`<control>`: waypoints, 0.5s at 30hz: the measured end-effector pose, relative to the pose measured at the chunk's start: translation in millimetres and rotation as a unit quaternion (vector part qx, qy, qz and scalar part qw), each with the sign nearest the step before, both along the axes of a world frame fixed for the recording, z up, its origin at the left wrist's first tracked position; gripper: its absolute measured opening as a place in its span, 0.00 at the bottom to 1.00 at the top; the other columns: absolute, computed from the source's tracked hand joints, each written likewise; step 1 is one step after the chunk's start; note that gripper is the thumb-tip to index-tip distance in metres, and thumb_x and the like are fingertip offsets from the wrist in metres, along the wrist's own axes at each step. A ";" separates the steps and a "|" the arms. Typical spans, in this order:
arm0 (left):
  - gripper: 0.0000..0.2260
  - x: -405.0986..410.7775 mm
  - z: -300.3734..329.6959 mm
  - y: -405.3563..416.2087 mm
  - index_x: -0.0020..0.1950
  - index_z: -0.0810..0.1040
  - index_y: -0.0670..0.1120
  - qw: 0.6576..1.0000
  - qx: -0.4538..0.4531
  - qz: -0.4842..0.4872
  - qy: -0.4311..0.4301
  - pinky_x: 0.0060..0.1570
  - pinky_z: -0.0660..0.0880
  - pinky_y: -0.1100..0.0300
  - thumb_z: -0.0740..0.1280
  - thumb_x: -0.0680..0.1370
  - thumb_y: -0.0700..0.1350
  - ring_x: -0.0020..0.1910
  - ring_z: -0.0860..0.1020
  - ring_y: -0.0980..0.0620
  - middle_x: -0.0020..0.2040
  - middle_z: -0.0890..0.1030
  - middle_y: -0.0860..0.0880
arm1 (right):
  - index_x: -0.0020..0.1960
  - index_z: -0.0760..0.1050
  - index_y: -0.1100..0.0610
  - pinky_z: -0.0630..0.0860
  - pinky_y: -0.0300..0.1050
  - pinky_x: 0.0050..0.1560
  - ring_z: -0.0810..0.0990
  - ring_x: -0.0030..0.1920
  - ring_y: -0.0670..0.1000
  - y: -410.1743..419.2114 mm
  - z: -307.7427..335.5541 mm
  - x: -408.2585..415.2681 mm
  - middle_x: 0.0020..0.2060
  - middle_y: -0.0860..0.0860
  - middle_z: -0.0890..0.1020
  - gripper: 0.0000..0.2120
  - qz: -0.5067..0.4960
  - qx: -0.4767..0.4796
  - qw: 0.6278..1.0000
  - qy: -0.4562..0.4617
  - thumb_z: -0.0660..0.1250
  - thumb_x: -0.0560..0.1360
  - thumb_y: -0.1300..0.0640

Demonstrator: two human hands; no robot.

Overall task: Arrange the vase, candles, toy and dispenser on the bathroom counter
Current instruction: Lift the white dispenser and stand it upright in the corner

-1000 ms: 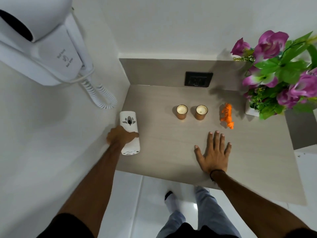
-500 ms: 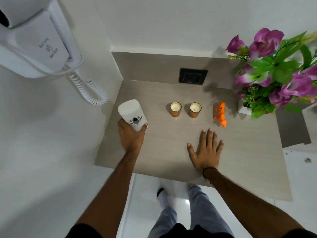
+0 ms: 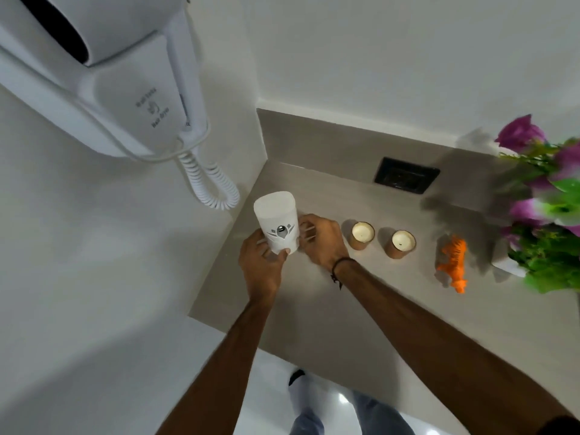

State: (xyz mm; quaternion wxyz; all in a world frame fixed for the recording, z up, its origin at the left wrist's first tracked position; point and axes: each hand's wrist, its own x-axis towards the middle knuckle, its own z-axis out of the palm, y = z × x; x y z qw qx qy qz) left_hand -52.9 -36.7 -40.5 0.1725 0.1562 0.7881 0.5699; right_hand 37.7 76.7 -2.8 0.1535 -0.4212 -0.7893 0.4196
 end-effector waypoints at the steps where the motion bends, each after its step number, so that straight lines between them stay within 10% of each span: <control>1: 0.28 -7.3 -2.0 12.8 0.64 0.80 0.39 1.000 0.012 0.015 -0.006 0.50 0.85 0.63 0.80 0.66 0.27 0.49 0.85 0.66 0.60 0.84 0.41 | 0.51 0.82 0.55 0.83 0.53 0.48 0.84 0.41 0.57 12.7 -1.9 -11.1 0.42 0.53 0.86 0.16 -0.002 -0.001 1.000 0.005 0.69 0.66 0.68; 4: 0.25 -34.2 -5.5 56.1 0.63 0.82 0.38 0.998 0.030 0.046 -0.013 0.54 0.86 0.50 0.80 0.67 0.29 0.53 0.87 0.51 0.58 0.86 0.42 | 0.52 0.82 0.53 0.83 0.51 0.50 0.85 0.45 0.55 52.4 -7.4 -46.1 0.45 0.52 0.87 0.16 -0.012 -0.006 1.000 0.010 0.68 0.68 0.68; 8: 0.25 -73.2 -15.0 113.0 0.64 0.82 0.39 0.997 0.045 0.063 0.010 0.46 0.82 0.69 0.80 0.68 0.32 0.48 0.85 0.62 0.57 0.87 0.43 | 0.57 0.82 0.55 0.82 0.51 0.56 0.85 0.50 0.57 101.8 -11.9 -92.0 0.50 0.55 0.87 0.17 -0.022 -0.014 0.999 0.022 0.68 0.70 0.67; 15: 0.21 -115.1 -26.8 178.1 0.57 0.83 0.38 0.991 0.021 0.096 0.086 0.55 0.84 0.40 0.82 0.66 0.36 0.54 0.86 0.40 0.55 0.87 0.40 | 0.58 0.81 0.61 0.81 0.53 0.60 0.84 0.53 0.59 149.7 -20.1 -139.2 0.51 0.57 0.86 0.15 -0.029 -0.011 0.999 0.020 0.65 0.74 0.69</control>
